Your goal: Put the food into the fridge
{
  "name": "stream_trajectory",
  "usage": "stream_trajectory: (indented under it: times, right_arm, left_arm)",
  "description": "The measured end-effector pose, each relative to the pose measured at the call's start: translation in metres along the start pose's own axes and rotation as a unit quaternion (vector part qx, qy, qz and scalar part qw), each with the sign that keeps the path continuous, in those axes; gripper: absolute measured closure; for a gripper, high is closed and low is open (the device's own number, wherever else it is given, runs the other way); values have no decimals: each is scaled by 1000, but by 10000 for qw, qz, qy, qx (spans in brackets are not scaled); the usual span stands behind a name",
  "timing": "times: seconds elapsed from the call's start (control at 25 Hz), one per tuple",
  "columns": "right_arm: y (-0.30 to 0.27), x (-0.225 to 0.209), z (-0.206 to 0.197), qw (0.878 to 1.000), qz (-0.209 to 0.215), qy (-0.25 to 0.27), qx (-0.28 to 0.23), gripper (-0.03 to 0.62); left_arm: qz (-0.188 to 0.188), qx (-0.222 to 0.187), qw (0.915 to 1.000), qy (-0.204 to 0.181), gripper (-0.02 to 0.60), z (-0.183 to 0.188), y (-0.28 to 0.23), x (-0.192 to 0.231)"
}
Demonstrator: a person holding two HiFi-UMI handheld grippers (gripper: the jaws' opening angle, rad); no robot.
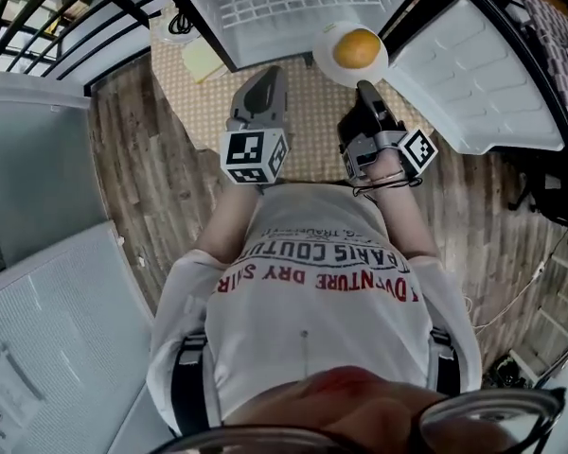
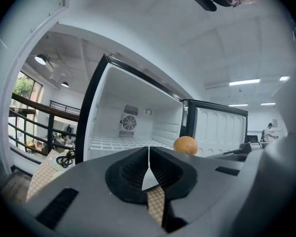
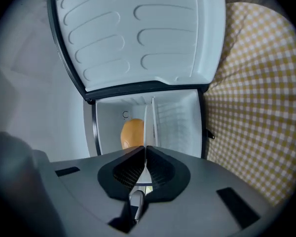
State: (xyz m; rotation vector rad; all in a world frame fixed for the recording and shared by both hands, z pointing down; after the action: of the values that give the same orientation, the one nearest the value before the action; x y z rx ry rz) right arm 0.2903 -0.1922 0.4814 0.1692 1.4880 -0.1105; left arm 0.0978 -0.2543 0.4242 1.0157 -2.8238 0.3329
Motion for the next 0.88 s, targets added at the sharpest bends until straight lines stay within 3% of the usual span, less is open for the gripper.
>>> stream_trajectory:
  times: [0.48,0.88]
  right_arm:
    - [-61,10,41,9964,-160,-2,835,562]
    - [-115,9,42,9930,-375,142,1115,562]
  left_arm:
    - [939,-178,9954,79,554,6,-23,-4]
    - [1235,-114,9921,176,554,2,-28,-2]
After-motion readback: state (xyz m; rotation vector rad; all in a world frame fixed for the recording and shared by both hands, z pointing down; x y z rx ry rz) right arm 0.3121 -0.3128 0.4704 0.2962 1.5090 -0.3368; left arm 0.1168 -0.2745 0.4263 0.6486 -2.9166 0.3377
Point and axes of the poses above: the fingertips, and each gripper's own axes: y backward along the fingers, x to its left, z out of its top, the point moved 4 cm from there along y, backward along the fingers, and after that the axes turned 4 degrees about x, right-handed, at the moved point
